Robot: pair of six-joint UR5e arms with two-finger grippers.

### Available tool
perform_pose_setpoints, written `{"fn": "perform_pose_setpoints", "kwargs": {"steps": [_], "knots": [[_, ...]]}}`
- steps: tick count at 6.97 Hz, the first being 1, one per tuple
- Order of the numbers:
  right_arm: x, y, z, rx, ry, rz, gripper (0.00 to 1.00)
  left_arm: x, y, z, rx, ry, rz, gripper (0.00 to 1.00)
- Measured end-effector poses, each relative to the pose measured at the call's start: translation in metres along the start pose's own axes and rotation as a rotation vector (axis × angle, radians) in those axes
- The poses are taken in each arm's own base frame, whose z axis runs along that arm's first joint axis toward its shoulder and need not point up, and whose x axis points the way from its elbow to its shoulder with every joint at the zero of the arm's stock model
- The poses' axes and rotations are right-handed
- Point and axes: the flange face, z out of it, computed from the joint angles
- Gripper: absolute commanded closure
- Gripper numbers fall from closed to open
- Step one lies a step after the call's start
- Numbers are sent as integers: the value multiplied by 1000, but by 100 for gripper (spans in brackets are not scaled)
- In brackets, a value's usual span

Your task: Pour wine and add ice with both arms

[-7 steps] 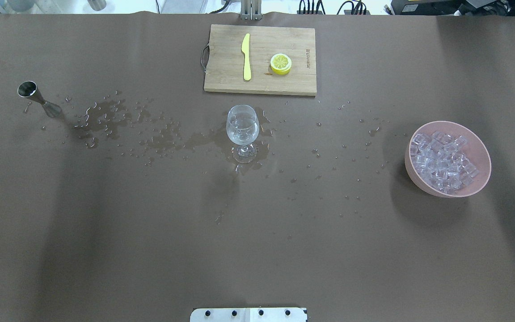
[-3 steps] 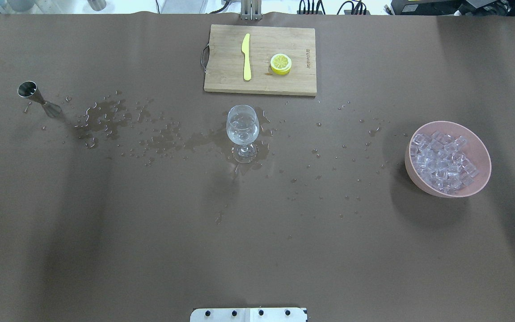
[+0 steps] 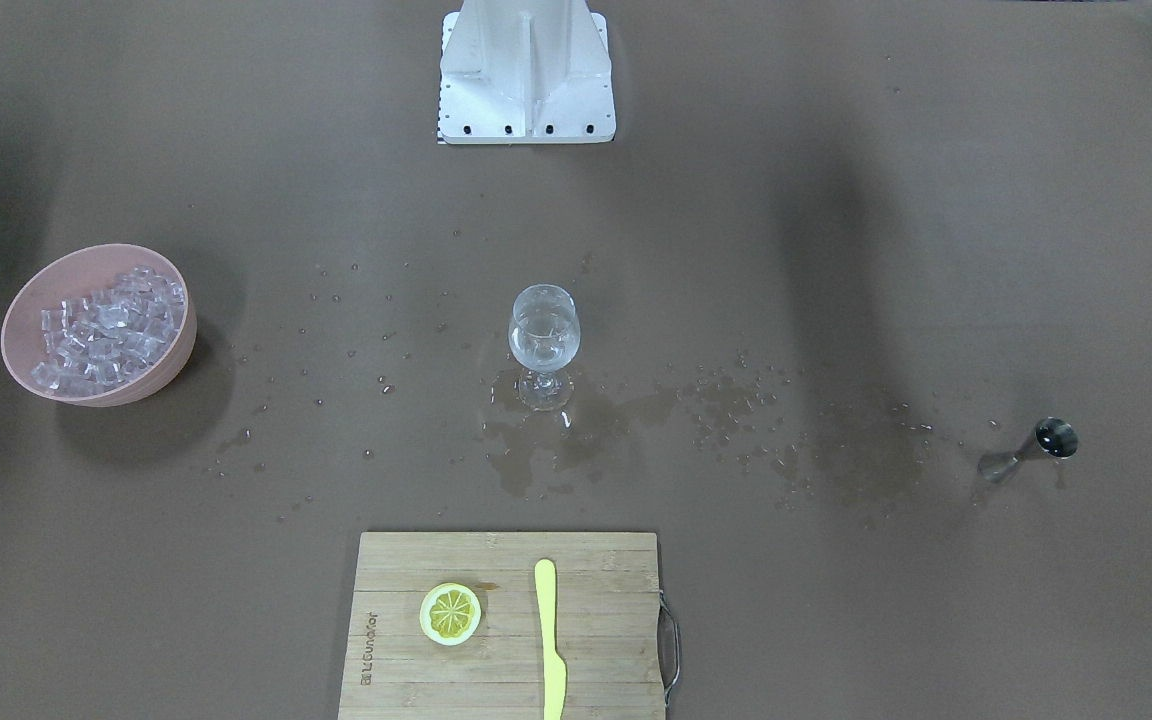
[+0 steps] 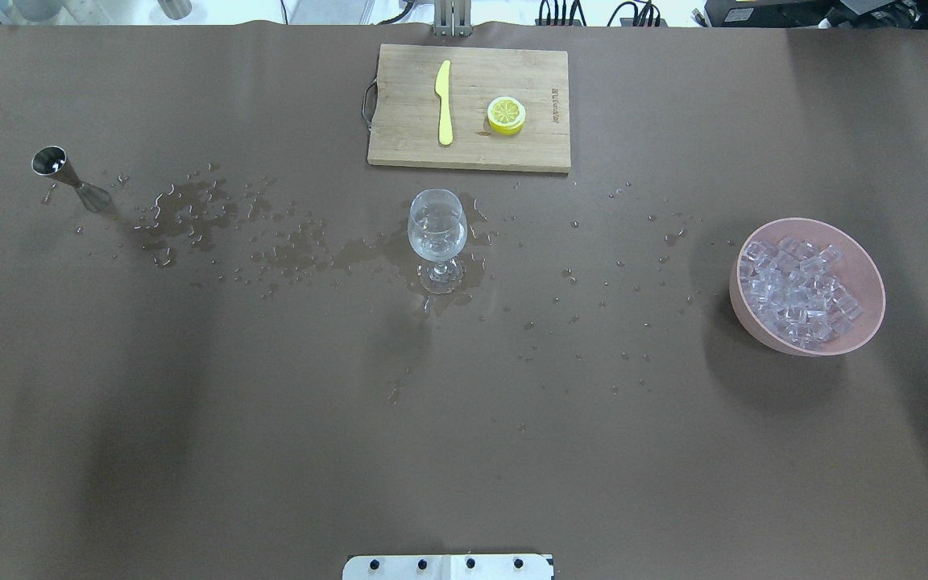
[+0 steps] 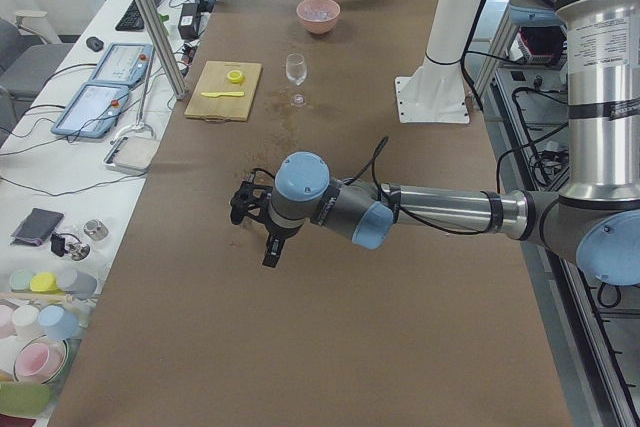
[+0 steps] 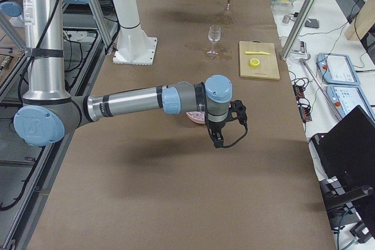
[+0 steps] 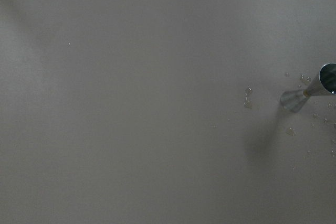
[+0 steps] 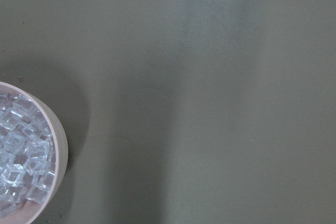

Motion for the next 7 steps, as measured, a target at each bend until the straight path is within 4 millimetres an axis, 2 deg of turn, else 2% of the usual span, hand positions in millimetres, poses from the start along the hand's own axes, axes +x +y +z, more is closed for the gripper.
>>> {"fn": "perform_pose_setpoints", "kwargs": {"steps": [2,4,5,7], "knots": [[2,4,3,-6,-2,8,0,13,-9,-5,13,25,-7,4],[3,5,3,-8,-2,9,0,13,-11,-3,12,29,-29,4],[2,5,3,-7,-3,8,0,14,-12,-3,20,30,-20,20],[2,5,4,-9,-4,9,0,17,-10,-6,60,43,29,22]]}}
